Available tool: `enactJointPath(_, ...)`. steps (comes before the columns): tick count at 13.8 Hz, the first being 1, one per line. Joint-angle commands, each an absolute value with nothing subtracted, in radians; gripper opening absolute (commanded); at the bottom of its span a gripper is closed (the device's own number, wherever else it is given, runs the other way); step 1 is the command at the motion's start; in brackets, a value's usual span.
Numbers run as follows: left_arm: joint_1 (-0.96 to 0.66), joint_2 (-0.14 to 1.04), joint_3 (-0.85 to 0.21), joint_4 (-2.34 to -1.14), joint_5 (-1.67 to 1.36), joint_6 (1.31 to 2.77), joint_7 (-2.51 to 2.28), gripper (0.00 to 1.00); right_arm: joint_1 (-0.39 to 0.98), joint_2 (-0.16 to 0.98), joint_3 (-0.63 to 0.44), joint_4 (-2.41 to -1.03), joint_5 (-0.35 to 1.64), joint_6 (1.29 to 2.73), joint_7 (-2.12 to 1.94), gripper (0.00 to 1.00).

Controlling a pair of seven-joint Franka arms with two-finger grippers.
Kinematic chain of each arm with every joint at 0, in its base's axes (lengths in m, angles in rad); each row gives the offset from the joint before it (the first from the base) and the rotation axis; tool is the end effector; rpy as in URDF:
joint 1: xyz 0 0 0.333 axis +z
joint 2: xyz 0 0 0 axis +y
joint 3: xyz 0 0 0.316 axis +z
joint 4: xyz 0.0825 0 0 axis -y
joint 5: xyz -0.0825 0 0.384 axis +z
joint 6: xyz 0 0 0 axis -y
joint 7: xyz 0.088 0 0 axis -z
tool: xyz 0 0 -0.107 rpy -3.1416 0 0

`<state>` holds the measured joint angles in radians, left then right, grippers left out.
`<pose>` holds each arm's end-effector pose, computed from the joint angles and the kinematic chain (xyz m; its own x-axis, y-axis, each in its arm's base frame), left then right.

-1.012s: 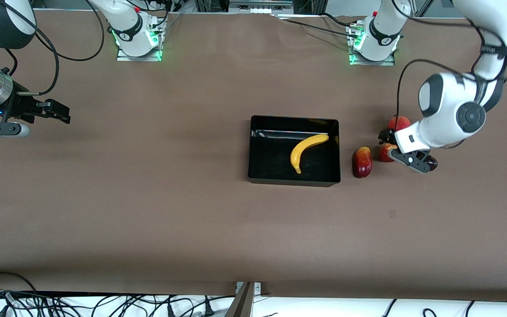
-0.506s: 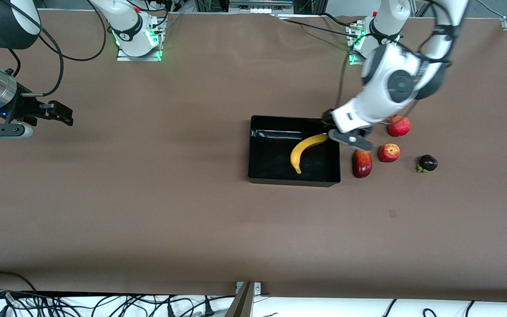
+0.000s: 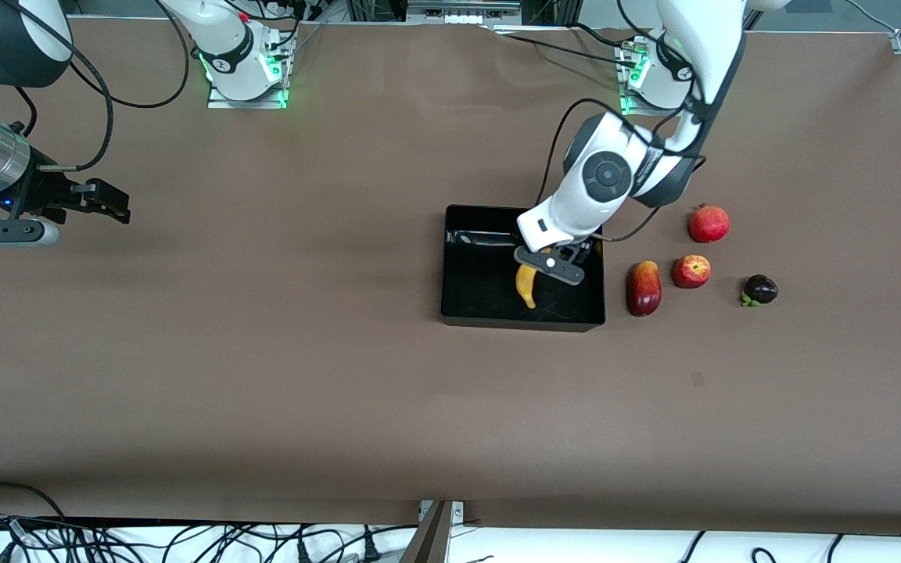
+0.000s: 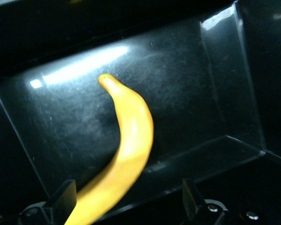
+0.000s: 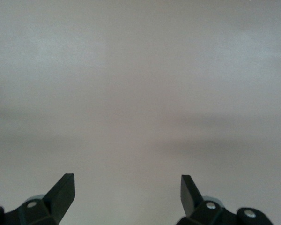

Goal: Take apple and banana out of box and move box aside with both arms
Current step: 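Move the left gripper back over the yellow banana in the box, then lower the left gripper and grasp the yellow banana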

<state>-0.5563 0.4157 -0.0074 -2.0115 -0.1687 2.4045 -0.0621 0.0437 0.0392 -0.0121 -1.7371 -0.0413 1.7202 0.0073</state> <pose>0.5088 -0.3229 0.2438 0.9292 -0.3676 -0.0369 -0.3618 -0.9256 0.1109 0.5693 0.0143 0.5362 0.9980 0.0304 -0.0559 0.0327 -0.9986 0.0413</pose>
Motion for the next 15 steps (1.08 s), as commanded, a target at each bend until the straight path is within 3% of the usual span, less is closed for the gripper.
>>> enactJointPath(1, -0.563, 0.446, 0.005, -1.985, -0.074, 2.416, -0.067, 1.0, 0.048, 0.031, -0.011, -1.732, -0.041, 1.713, 0.026, 1.0)
enactJointPath(13, -0.563, 0.534, 0.005, -2.022, -0.071, 2.505, -0.064, 1.0, 0.055, 0.029, -0.002, -1.732, -0.041, 1.707, 0.046, 1.0)
enactJointPath(14, -0.563, 0.534, 0.005, -2.028, -0.071, 2.507, -0.064, 0.89, 0.055, 0.029, -0.002, -1.733, -0.041, 1.703, 0.046, 1.0)
enactJointPath(15, -0.563, 0.532, 0.005, -2.029, -0.069, 2.507, -0.064, 0.5, 0.055, 0.029, -0.002, -1.733, -0.041, 1.704, 0.046, 1.0)
